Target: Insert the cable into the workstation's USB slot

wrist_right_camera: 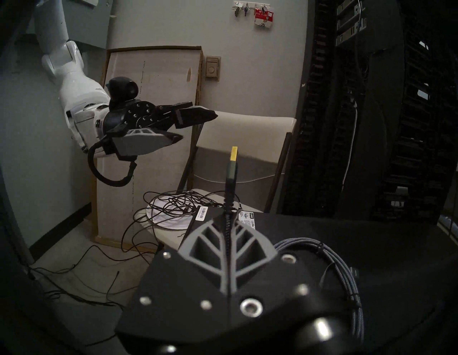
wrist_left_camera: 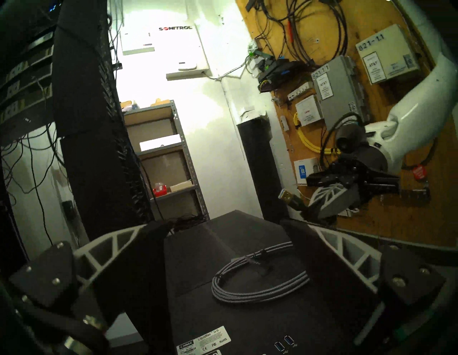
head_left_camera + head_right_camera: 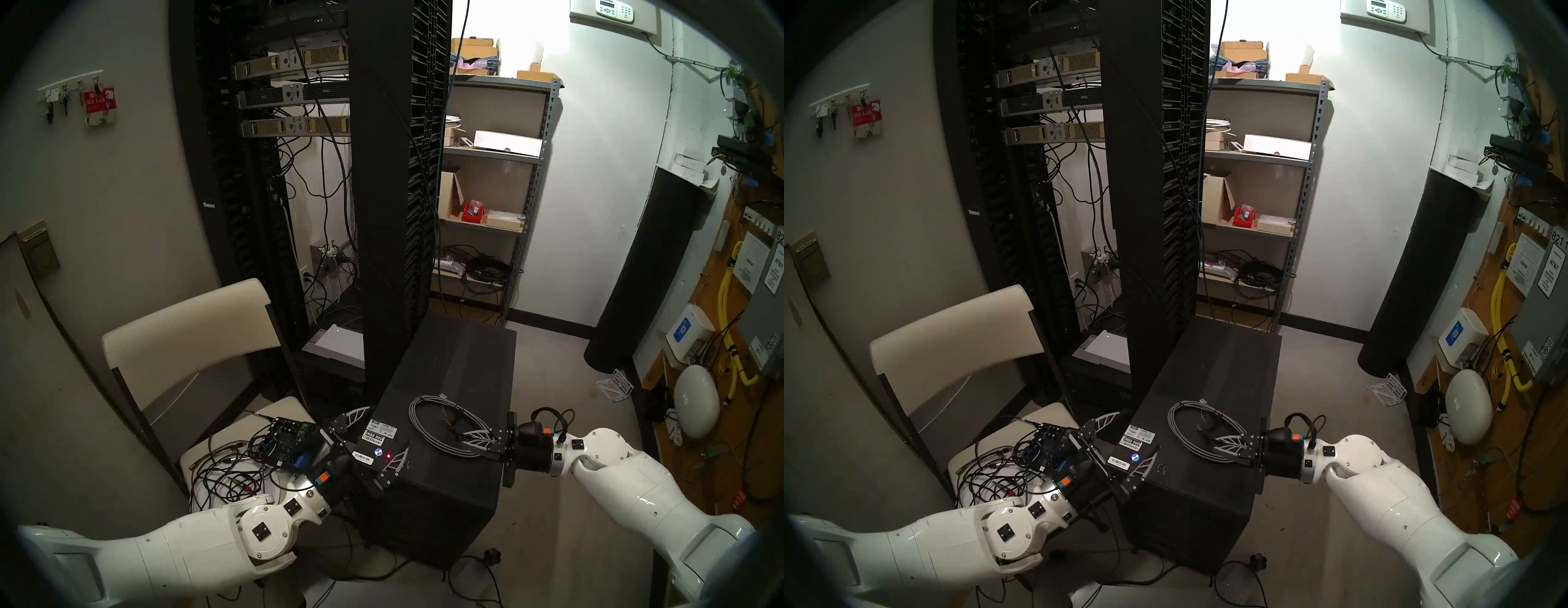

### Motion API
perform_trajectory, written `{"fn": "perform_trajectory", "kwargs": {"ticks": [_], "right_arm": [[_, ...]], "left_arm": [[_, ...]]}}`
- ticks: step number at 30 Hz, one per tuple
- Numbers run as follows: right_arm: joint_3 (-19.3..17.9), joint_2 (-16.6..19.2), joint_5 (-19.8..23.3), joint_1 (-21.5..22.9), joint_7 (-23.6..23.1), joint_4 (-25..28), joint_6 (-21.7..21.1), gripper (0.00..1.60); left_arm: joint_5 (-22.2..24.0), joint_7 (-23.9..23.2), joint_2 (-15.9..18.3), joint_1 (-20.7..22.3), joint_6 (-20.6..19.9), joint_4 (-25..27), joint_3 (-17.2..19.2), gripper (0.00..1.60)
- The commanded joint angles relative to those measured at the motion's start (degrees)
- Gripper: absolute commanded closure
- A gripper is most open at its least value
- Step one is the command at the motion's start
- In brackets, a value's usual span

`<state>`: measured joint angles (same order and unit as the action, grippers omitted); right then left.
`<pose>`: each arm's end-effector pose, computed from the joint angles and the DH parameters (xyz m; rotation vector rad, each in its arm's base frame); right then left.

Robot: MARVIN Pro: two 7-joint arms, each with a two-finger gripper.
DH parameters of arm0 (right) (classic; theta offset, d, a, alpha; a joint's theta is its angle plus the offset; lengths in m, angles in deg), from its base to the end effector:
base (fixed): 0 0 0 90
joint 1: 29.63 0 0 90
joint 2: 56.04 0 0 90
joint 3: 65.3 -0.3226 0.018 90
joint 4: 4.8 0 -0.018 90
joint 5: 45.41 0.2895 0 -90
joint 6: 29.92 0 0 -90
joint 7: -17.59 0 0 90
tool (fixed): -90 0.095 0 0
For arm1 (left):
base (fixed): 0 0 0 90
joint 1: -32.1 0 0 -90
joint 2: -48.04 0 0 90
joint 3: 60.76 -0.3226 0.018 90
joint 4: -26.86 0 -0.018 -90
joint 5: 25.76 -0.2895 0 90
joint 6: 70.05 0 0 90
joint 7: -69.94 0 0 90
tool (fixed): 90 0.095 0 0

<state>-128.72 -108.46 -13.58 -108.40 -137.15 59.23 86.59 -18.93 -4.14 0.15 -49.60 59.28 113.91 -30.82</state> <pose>0.3514 -0.0985 -0.4021 -1.5243 -1.2342 -1.3932 0.2784 -0.0275 -0.3997 1.5227 -1.0158 2.0910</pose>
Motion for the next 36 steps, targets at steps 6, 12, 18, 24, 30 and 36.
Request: {"fn": "perform_trajectory", "kwargs": {"ticks": [6, 12, 18, 24, 30, 36], "right_arm": [[0.89, -1.46, 0.58, 5.07, -1.51, 1.12, -8.36, 1.6], [1.11, -0.97, 0.03, 6.4, -1.76, 2.18, -12.64, 1.6], [1.13, -0.74, -0.45, 6.79, -1.43, 3.0, -15.74, 1.6], [1.41, -0.68, -1.38, 7.13, -1.19, 3.58, -18.25, 1.6], [1.97, -0.66, -2.52, 7.35, -0.7, 4.36, -20.55, 1.6], [2.92, -1.52, -3.5, 8.19, -0.75, 4.38, -22.74, 1.6]], "left_arm": [[-15.41, 3.3, -2.73, 2.88, 1.87, 1.59, 1.2, 0.0], [-25.2, 4.86, -3.84, 4.21, 0.08, 0.06, 1.72, 0.0], [-34.12, 8.03, -5.29, 4.66, -1.97, -1.86, 2.45, 0.0], [-41.14, 12.59, -7.38, 4.7, -3.9, -4.95, 3.1, 0.0], [-46.97, 16.73, -9.3, 5.54, -5.56, -7.84, 3.43, 0.0], [-52.83, 20.05, -10.76, 6.77, -6.56, -9.92, 3.0, 0.0]]}}
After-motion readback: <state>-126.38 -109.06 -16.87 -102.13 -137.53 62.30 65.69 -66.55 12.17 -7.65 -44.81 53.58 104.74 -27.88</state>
